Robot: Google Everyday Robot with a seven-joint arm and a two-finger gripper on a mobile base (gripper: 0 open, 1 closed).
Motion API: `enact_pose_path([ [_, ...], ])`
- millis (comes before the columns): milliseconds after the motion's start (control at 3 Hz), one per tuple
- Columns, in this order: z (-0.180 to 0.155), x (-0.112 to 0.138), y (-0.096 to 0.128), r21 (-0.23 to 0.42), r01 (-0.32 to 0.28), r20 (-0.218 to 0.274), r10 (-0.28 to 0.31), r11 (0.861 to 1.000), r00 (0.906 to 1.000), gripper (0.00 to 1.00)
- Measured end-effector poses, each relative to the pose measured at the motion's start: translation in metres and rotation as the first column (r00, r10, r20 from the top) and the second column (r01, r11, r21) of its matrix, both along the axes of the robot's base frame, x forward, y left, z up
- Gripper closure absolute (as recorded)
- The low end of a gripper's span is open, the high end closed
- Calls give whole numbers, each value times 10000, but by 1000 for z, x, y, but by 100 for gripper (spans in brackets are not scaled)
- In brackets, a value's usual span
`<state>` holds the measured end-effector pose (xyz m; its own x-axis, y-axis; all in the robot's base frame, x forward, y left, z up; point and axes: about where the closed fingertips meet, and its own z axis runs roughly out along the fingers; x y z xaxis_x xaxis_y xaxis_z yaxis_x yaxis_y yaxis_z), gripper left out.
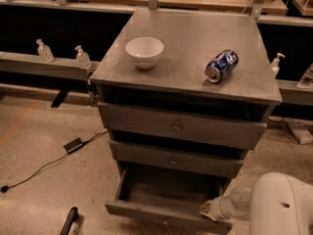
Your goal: Open bottom drawer
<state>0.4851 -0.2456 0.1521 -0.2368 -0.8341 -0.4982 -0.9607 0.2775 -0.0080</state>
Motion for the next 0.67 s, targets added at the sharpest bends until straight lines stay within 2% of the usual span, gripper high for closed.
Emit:
enact_pose_path([
  [667, 3, 1, 0, -8, 12, -21, -12, 10000, 10000, 100],
])
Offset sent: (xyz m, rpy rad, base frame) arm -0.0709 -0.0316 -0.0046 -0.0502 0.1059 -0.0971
